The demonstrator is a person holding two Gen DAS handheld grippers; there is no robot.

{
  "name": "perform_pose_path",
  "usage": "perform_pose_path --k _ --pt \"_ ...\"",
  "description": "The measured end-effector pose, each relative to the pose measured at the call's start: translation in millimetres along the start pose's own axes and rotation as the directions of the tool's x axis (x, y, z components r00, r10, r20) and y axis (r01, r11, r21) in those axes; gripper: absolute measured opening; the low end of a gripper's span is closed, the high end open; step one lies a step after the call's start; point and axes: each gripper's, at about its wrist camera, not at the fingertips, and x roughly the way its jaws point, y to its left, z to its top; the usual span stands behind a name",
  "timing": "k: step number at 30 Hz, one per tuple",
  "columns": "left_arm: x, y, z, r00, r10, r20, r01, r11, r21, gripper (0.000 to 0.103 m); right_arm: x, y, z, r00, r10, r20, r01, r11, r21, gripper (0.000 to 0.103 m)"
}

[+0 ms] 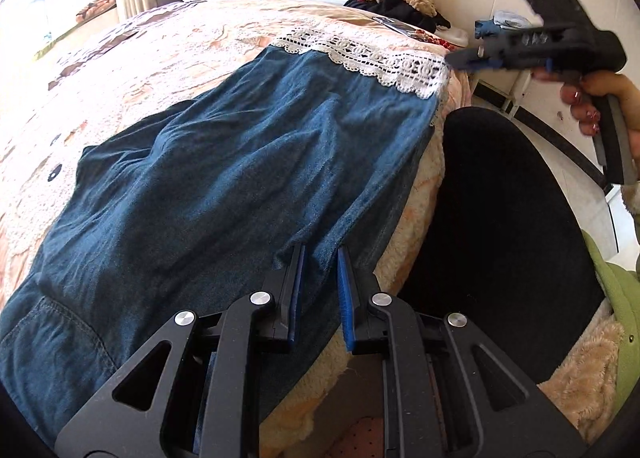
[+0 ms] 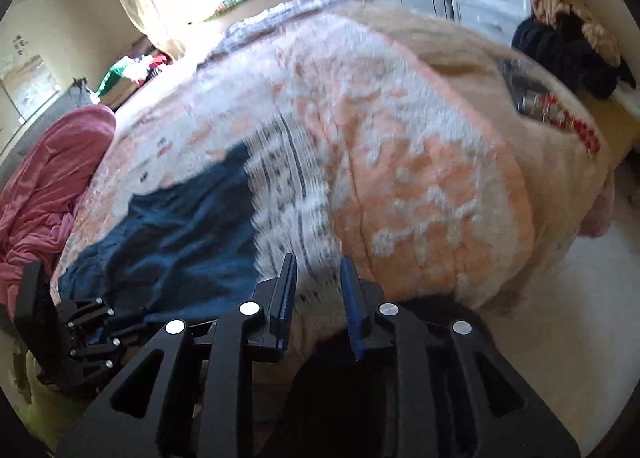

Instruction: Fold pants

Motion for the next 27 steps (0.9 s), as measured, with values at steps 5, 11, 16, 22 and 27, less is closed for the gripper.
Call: perform_pose_path --k 5,11,16,22,27 --pt "1 -5 -4 1.000 0.010 -0.001 -0.010 1.000 0.000 0.009 6 36 5 0.996 0.087 0.026 -0.083 0.985 -0.149 0.031" --pt "4 -7 -12 1.000 -0.007 0.005 0.007 0.999 -0.045 0.011 71 39 -11 0.980 0.060 -0.192 -0.089 0.985 -0.150 0.038" --pt "-4 -7 -15 0.998 -0.055 0.024 0.057 0.995 -0.079 0.029 65 35 -13 0.977 0.132 -0.168 -0.157 0.977 -0.147 0.049" --pt "-47 13 0 0.987 -0.006 0.159 0.031 0.988 -0.153 0.044 28 28 14 0.980 0.198 -0.012 -0.197 0.963 -0.182 0.059" --pt "-58 67 30 0.977 0.156 0.146 -0.114 0.959 -0.261 0.047 36 20 54 0.979 0.200 0.040 -0.190 0.966 -0.176 0.060"
